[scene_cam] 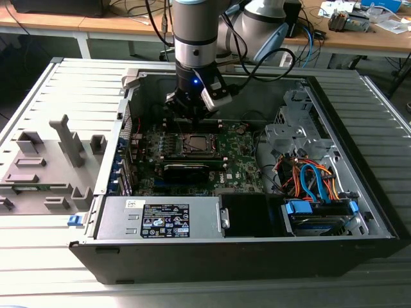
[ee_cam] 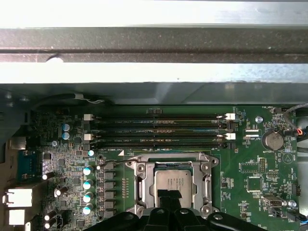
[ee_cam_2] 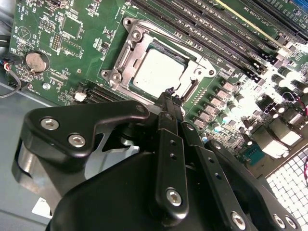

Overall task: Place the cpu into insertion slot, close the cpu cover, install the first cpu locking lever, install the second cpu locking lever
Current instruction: 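Install the first cpu locking lever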

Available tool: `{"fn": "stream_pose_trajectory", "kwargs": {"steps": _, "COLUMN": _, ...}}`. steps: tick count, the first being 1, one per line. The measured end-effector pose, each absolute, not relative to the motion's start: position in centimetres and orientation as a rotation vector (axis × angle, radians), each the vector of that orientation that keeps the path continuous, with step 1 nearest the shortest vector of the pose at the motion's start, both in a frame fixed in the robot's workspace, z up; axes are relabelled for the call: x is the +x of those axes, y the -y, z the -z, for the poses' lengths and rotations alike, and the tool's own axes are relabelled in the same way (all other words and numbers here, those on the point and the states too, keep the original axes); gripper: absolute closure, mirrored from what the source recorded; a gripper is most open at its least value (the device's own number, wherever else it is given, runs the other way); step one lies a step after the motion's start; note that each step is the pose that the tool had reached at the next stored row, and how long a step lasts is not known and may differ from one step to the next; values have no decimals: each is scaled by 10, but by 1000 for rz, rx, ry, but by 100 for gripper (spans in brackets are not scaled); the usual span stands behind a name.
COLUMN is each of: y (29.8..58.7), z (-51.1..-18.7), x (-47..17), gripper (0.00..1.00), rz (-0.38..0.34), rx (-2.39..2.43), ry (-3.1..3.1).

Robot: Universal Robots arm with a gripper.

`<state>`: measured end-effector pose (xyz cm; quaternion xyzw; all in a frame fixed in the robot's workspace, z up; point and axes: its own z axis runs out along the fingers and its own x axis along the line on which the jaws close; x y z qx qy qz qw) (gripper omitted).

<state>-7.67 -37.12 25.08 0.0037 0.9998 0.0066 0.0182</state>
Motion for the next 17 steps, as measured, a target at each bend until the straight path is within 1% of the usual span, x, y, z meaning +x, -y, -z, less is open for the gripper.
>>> {"fn": "stream_pose_trajectory", "kwargs": {"steps": 17, "y": 371, "z": -251, "x": -83, "gripper": 89, "rz": -20, "rx": 11, "ry": -3105}}
